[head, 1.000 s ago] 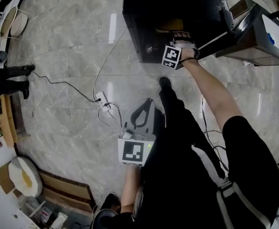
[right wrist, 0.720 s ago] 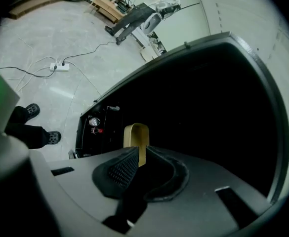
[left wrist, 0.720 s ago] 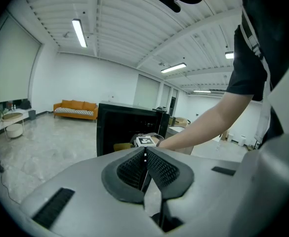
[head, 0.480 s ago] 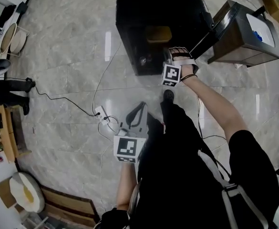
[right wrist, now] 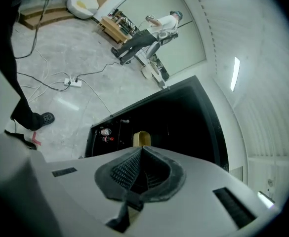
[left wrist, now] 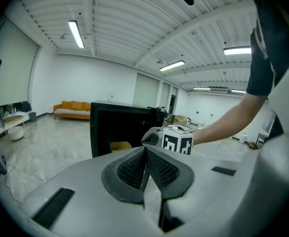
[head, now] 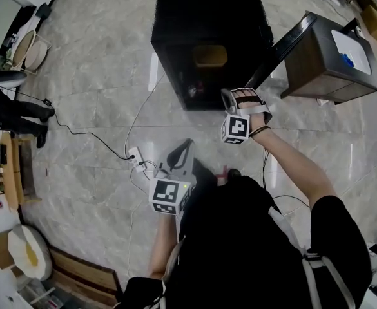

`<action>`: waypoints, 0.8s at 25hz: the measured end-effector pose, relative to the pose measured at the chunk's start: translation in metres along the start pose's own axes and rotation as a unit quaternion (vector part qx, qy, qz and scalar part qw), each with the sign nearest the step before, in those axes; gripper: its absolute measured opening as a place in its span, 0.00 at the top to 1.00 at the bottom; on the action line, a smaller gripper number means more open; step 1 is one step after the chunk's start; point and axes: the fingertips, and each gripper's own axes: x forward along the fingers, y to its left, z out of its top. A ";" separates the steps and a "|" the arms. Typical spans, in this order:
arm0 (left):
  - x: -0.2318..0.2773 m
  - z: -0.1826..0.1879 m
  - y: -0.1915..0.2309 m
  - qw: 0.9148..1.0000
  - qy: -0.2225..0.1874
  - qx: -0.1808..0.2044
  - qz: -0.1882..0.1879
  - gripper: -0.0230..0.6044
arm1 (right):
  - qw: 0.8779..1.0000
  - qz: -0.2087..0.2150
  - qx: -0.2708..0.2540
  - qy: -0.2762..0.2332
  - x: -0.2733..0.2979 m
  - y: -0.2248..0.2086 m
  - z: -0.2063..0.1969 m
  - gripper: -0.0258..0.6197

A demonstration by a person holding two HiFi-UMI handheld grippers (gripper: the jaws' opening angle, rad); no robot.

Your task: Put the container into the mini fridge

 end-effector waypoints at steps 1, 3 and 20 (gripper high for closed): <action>0.001 0.000 -0.006 1.000 0.004 -0.002 0.002 0.90 | 1.000 0.003 0.007 -0.008 -0.011 0.000 -0.001 0.93; 0.003 0.002 -0.019 1.000 0.012 0.001 0.007 0.90 | 0.999 0.009 0.028 -0.025 -0.032 0.000 -0.005 0.93; -0.011 0.016 -0.151 0.999 -0.027 -0.016 0.040 0.90 | 0.863 0.126 0.419 -0.253 -0.258 -0.015 -0.024 0.93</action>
